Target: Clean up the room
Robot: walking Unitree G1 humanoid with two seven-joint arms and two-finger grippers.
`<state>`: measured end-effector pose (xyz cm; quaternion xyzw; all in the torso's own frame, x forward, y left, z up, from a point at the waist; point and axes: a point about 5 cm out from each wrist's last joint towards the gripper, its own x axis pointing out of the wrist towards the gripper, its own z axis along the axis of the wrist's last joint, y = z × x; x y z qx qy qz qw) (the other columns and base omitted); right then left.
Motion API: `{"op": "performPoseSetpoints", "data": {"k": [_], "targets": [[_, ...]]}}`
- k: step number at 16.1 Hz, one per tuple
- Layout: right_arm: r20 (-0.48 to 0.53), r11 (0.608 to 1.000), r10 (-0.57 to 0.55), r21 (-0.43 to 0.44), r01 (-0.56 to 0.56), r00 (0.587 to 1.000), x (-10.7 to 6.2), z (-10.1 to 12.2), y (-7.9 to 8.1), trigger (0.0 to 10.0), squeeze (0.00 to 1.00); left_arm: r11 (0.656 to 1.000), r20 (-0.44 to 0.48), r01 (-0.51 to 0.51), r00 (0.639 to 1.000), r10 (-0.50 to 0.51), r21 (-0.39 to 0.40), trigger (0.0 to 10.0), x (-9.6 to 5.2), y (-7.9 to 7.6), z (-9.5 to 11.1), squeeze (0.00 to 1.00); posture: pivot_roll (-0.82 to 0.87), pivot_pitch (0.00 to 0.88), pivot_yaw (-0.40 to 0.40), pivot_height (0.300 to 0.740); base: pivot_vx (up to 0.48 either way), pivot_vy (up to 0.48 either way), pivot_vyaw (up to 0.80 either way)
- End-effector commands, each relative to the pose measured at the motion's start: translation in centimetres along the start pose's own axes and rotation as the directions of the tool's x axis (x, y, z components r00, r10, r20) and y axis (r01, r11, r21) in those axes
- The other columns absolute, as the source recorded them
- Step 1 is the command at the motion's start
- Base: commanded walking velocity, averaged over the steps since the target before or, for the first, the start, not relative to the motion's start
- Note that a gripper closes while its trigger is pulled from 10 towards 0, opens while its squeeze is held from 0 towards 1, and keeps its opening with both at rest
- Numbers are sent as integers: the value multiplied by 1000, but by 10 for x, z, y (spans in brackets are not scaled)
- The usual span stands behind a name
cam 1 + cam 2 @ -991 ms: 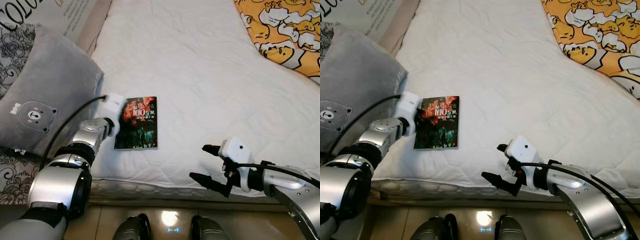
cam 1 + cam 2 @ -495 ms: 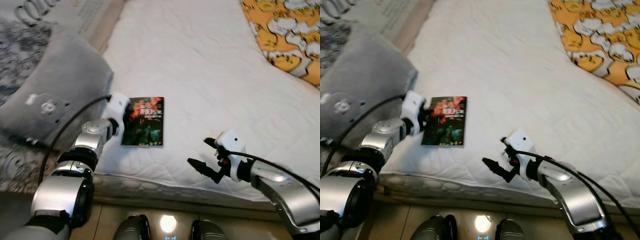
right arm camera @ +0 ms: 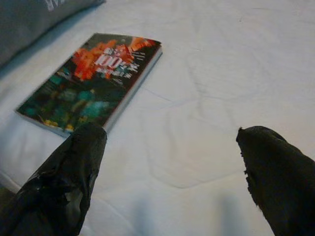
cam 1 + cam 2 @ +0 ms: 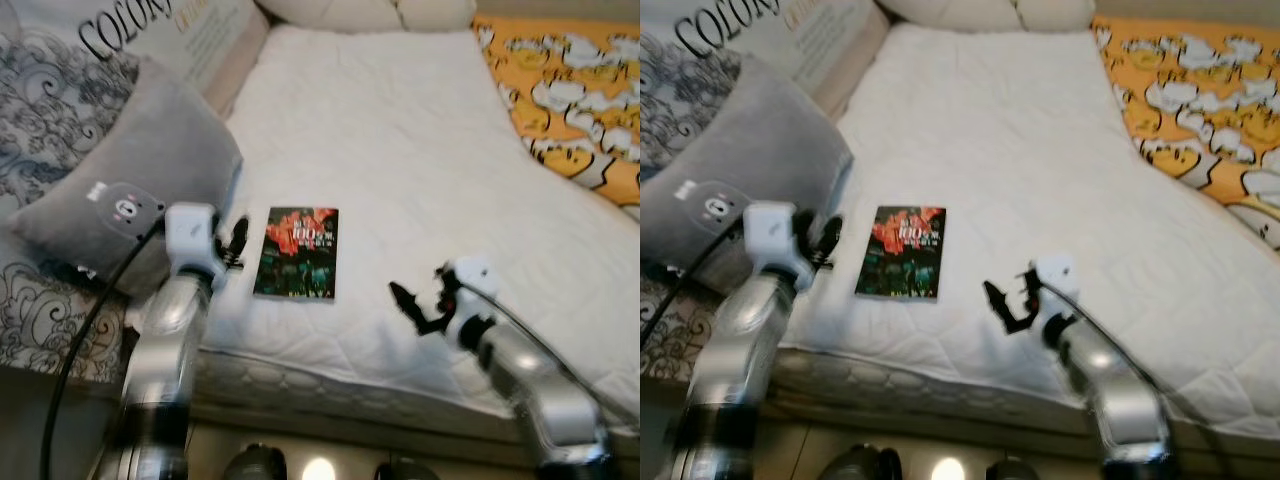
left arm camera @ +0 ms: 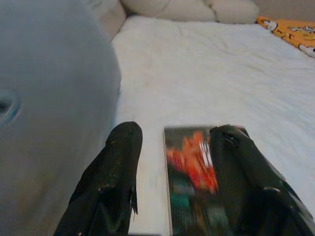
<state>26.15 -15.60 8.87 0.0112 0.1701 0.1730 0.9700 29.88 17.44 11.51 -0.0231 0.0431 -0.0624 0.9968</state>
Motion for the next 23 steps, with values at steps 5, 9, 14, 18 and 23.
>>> {"op": "performPoseSetpoints", "data": {"k": [5,9,14,18,23], "targets": [[103,992,-109,82,100,989,-13,4,-9,10000,0,996,-146,-22,989,10,-81,10000,-50,0,-21,0,-41,31,15,740,0,0,0],[190,993,-97,-50,108,977,-11,11,-3,10000,1000,992,-112,-123,986,123,13,10000,-59,8,-15,0,-28,31,15,740,0,0,0],[173,994,-49,-86,65,984,-8,9,5,10000,1000,995,-139,-96,985,99,32,10000,-57,4,-10,0,-18,33,13,740,0,-176,0],[192,994,-51,-82,68,980,-3,13,5,10000,1000,995,-150,-81,985,88,53,10000,-54,1,-10,263,-19,24,18,740,0,-296,0],[161,997,-33,-69,45,986,0,12,5,10000,808,995,-134,-80,987,88,64,10000,-49,0,-4,247,-4,7,16,740,0,-323,0]]}}
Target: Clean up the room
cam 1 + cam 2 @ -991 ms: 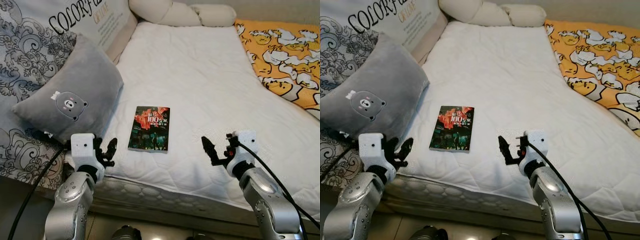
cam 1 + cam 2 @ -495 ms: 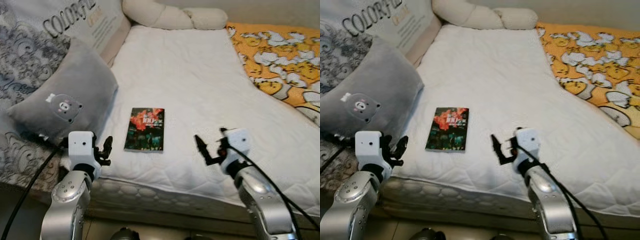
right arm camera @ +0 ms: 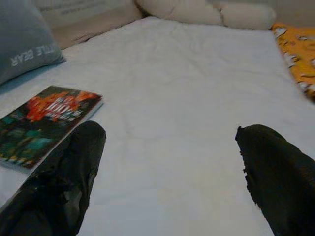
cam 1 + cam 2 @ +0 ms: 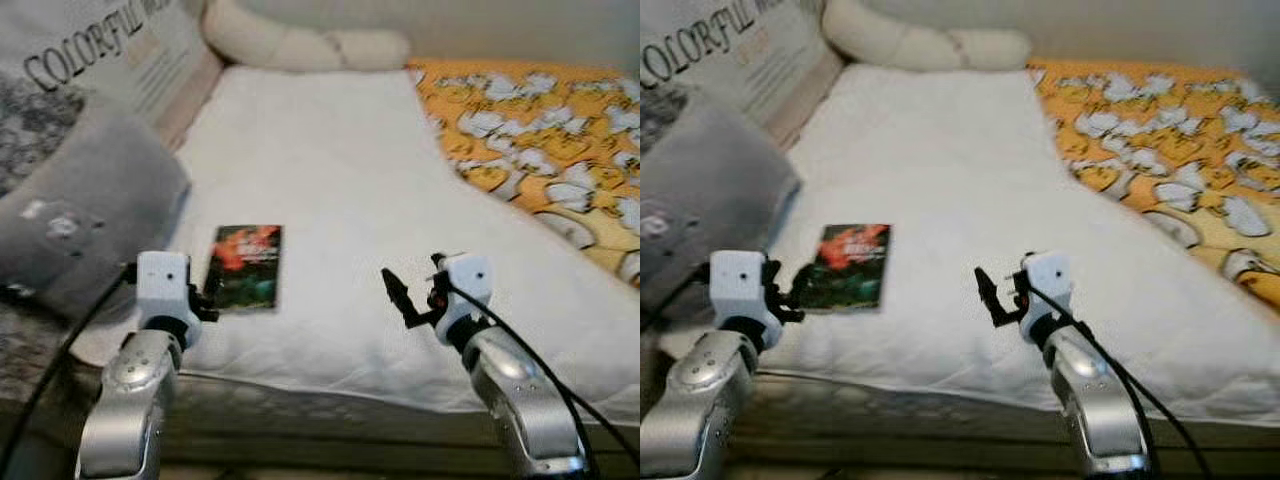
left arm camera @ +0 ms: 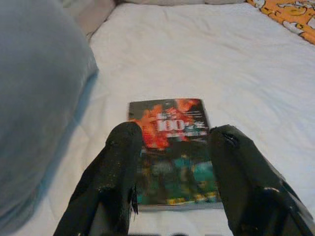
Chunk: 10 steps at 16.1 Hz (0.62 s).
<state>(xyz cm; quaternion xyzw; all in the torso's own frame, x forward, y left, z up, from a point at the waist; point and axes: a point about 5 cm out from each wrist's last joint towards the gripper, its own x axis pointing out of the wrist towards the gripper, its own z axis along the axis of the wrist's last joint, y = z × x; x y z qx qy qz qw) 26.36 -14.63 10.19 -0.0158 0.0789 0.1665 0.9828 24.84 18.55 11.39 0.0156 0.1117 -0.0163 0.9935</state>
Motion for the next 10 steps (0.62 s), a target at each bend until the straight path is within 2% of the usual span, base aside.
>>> {"op": "performPoseSetpoints", "data": {"k": [1,2,10], "targets": [[-10,1000,-25,9,25,1000,-1,-2,-5,10000,820,1000,3,14,1000,-14,-2,10000,1,-5,2,239,-2,5,15,740,0,-326,0],[-2,999,-34,33,34,999,0,-1,-6,10000,824,1000,4,13,1000,-13,5,10000,2,-5,2,239,-1,4,16,740,0,-326,0],[9,997,-83,-3,83,996,0,-1,-14,10000,804,999,-2,24,1000,-24,33,10000,1,-8,0,227,4,0,24,740,0,-323,0]]}}
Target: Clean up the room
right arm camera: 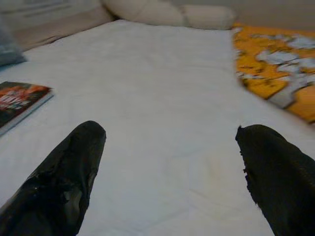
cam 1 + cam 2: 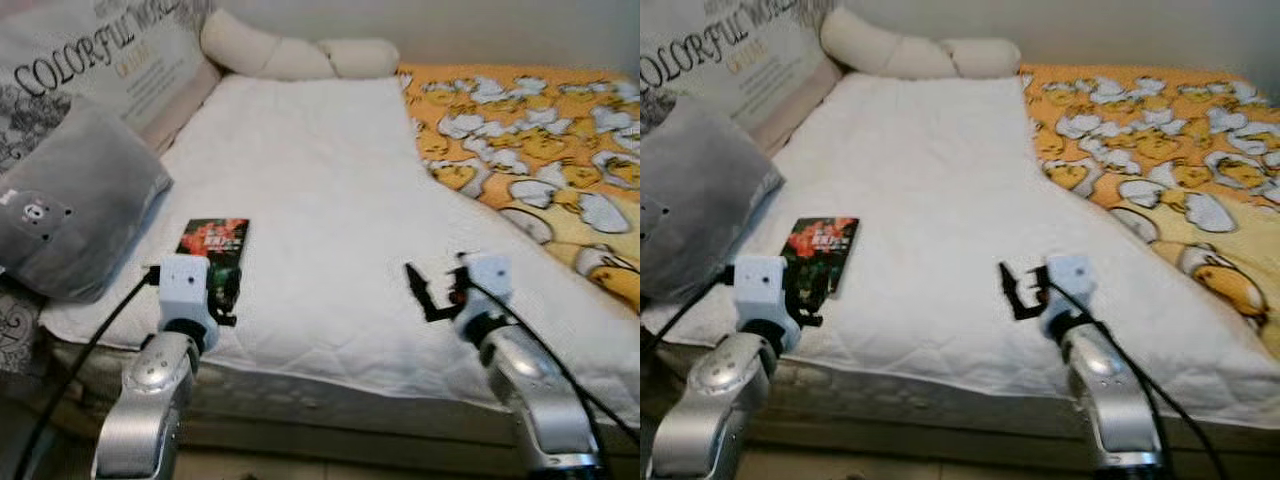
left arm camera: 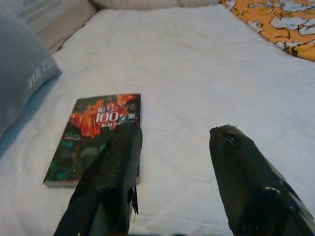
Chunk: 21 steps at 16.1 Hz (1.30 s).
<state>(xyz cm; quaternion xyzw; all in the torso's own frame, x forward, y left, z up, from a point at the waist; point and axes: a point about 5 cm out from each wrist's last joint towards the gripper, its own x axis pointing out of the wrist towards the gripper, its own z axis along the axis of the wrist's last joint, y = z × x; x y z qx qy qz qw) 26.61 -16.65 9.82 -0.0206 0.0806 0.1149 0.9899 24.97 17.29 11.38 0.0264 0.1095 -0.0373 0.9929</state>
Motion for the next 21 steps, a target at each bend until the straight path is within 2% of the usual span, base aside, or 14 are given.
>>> {"op": "performPoseSetpoints", "data": {"k": [1,2,5,9,14,17,21], "targets": [[15,1000,20,-5,-20,1000,4,3,5,10000,796,1000,-1,-19,1000,19,-7,10000,0,5,1,231,5,0,23,740,0,-322,0],[17,1000,15,-13,-15,1000,5,4,4,10000,765,1000,3,-26,1000,26,-12,10000,2,6,2,227,3,0,22,740,0,-319,0],[10,1000,-5,-17,5,1000,7,3,0,10000,753,999,-8,-38,999,38,4,10000,3,9,-3,227,-3,0,23,740,0,-322,0],[3,999,-32,11,32,999,7,1,-5,10000,612,999,-15,-45,999,45,0,10000,3,8,-5,231,-5,0,22,740,0,-321,0],[0,999,-26,25,26,1000,8,0,-2,10000,608,1000,-23,-29,999,29,-4,10000,6,2,-8,231,-9,0,21,740,0,-322,0],[2,1000,-12,-14,12,1000,10,3,-4,10000,635,1000,-16,-25,1000,25,-5,10000,8,0,-7,231,-11,0,19,740,0,-360,0],[0,1000,-22,-10,22,1000,10,4,-6,10000,620,1000,-9,-20,1000,20,-3,10000,10,0,-5,231,-21,0,17,740,0,-422,439]]}}
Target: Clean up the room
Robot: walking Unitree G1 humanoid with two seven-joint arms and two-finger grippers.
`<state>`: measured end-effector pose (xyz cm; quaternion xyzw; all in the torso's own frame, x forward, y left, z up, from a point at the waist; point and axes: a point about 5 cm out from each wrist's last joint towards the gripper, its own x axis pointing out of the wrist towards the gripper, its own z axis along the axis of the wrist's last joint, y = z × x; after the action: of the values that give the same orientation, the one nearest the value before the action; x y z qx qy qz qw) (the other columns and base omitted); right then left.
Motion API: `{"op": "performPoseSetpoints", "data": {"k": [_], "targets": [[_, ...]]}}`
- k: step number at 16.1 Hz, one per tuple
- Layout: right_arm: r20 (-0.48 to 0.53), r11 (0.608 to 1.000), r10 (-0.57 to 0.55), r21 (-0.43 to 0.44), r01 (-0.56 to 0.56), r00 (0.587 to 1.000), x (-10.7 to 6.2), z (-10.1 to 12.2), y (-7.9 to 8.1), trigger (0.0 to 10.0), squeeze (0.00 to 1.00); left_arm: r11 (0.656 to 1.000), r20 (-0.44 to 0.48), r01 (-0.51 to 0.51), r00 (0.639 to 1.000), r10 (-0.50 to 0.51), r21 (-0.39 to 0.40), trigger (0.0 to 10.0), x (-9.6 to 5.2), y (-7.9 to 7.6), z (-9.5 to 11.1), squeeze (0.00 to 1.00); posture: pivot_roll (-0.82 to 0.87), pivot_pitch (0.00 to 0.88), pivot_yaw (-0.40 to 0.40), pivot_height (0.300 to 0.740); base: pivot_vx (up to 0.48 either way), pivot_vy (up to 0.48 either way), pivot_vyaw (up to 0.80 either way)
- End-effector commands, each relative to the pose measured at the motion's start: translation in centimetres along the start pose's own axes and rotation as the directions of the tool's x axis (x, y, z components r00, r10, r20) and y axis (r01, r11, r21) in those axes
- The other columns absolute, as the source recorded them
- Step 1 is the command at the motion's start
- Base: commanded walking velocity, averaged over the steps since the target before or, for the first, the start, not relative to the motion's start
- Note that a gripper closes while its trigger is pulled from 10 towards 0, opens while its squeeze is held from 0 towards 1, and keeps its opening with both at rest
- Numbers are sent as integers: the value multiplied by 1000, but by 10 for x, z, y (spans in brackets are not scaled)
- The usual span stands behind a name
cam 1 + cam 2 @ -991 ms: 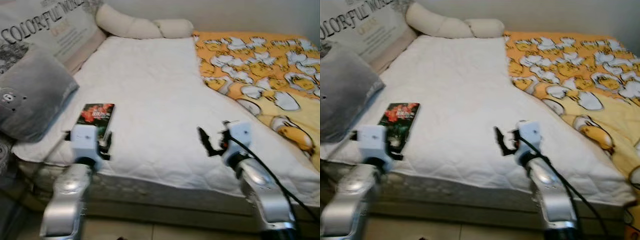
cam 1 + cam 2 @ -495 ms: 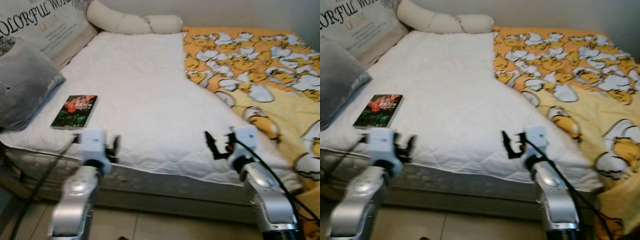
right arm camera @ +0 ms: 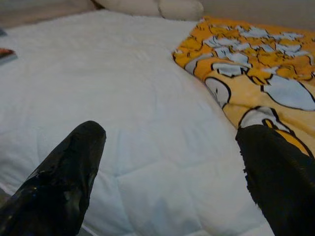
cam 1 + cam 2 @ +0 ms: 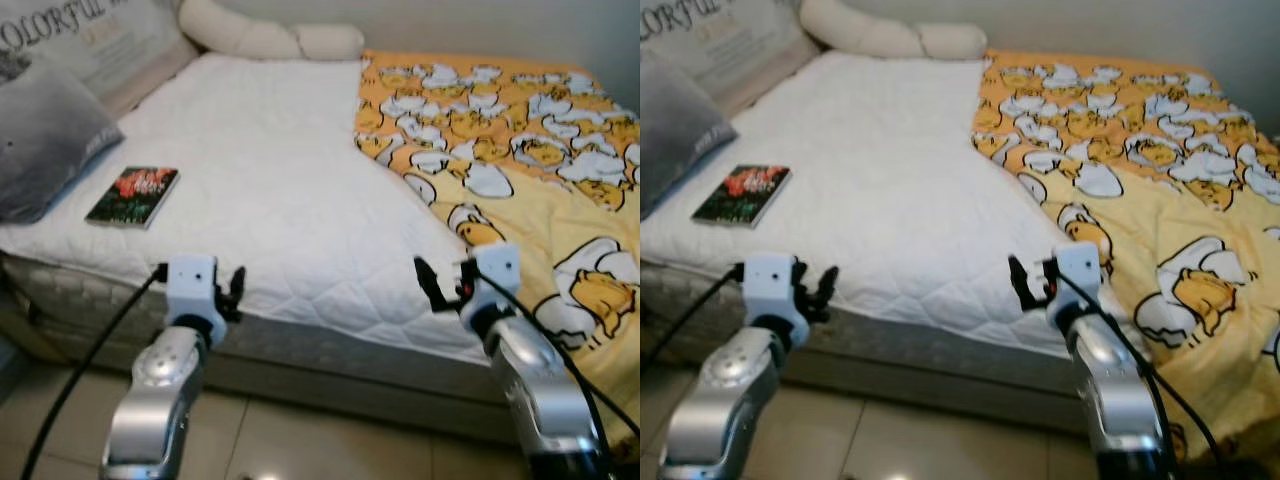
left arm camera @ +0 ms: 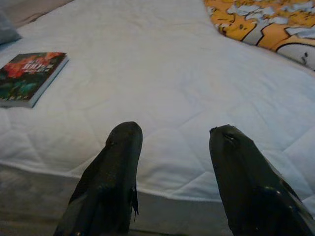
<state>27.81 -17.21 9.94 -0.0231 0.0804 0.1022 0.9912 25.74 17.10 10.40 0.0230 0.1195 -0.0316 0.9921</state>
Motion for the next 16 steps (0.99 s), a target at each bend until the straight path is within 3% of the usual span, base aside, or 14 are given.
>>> {"op": "performPoseSetpoints", "data": {"k": [1,2,3,5,6,7,13,16], "targets": [[3,1000,5,1,-5,1000,1,3,3,10000,616,1000,11,-5,1000,5,8,10000,1,1,3,231,-39,1,21,740,0,-428,0],[4,1000,13,2,-13,1000,1,3,5,10000,608,1000,10,-3,1000,3,8,10000,2,0,3,235,-39,1,21,740,0,-424,0],[1,1000,23,7,-23,1000,0,2,8,10000,408,1000,10,-3,1000,3,8,10000,2,0,2,231,-46,2,18,740,0,-424,0],[-5,999,44,11,-44,999,-1,1,12,10000,106,1000,10,0,1000,0,12,10000,3,-1,2,235,-45,1,11,740,0,-424,0],[-6,999,46,10,-46,999,-1,1,12,10000,106,1000,12,0,1000,0,15,10000,3,-1,3,235,-45,1,11,740,0,-424,0],[-17,999,36,11,-36,999,-1,-3,13,10000,0,1000,15,2,1000,-3,30,10000,3,-1,3,231,-42,0,7,740,0,-420,0],[-39,999,14,32,-13,999,-6,-13,10,10000,0,996,-1,-8,1000,8,90,10000,-7,20,-2,227,-42,0,2,740,0,-425,0],[-45,996,-59,72,62,997,-14,-21,4,10000,0,996,-4,3,1000,-2,94,10000,-5,22,-1,224,-58,0,45,740,0,-428,0]]}}
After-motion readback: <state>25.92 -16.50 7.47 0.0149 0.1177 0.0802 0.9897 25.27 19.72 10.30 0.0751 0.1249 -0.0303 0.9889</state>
